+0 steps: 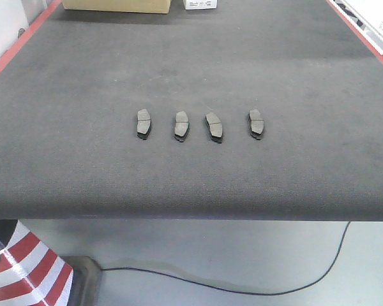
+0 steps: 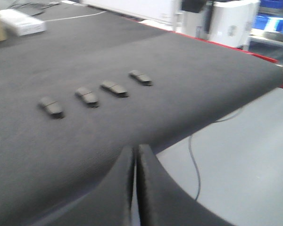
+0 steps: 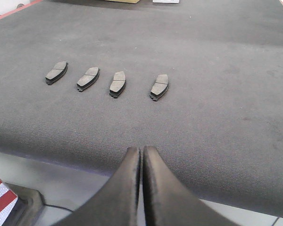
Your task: Move and align brake pads A on conveyor
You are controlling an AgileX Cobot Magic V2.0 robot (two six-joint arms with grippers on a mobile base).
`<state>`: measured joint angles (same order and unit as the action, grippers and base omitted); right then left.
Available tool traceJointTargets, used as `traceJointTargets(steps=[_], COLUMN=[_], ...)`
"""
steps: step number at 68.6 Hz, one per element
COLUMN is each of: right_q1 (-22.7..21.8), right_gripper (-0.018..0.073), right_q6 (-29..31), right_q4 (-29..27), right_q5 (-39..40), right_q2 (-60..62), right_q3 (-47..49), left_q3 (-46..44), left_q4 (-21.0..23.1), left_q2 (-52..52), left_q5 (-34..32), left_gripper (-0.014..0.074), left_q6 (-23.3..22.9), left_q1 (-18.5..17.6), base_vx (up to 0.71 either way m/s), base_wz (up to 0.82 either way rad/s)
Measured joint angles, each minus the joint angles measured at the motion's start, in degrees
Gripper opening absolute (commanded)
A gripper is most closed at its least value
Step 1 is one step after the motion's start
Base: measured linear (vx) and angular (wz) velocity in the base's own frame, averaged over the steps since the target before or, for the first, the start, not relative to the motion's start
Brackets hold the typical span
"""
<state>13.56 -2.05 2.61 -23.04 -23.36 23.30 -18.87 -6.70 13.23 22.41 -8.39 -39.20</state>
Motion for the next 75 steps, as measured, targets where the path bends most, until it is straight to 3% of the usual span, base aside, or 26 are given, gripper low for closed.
traceJointTargets(steps=[9,26,37,44,56,64,75], right_q1=[0.0,0.0,0.0,0.0,0.0,0.0,0.0], right_gripper=[-0.0009,-0.0009,-0.0009,-0.0009,-0.0009,-0.0009,-0.0009], right_q6=[0.0,0.0,0.0,0.0,0.0,0.0,0.0], right_q4=[0.0,0.0,0.0,0.0,0.0,0.0,0.0], right_q5=[0.0,0.0,0.0,0.0,-0.1,0.0,0.0], right_q2=[0.0,0.0,0.0,0.0,0.0,0.0,0.0], right_q3=[0.0,0.0,0.0,0.0,0.0,-0.1,-0.1], left_q3=[0.0,0.0,1.1,4.6,11.1,15.8,20.3], left_q4=[5.5,6.7,6.7,6.7,6.7,6.7,6.7], left_q2=[0.0,-1.3,-6.2,-11.3,-14.0,-14.0,-14.0], left_q5=[-2.0,-2.5,-2.4,-2.3,-2.9,-6.2,-13.2], left_gripper=[-0.0006,-0.0006,-0.0006,-0.0006,-0.0006,-0.0006,-0.0006], left_q6=[5.9,8.4,8.4,9.0,9.3,9.3,9.3], left_q1=[0.0,1.5,11.3,21.3,34.5,39.2,40.1], base_vx=[0.0,0.0,0.0,0.0,0.0,0.0,0.0], base_wz=[0.0,0.0,0.0,0.0,0.0,0.0,0.0])
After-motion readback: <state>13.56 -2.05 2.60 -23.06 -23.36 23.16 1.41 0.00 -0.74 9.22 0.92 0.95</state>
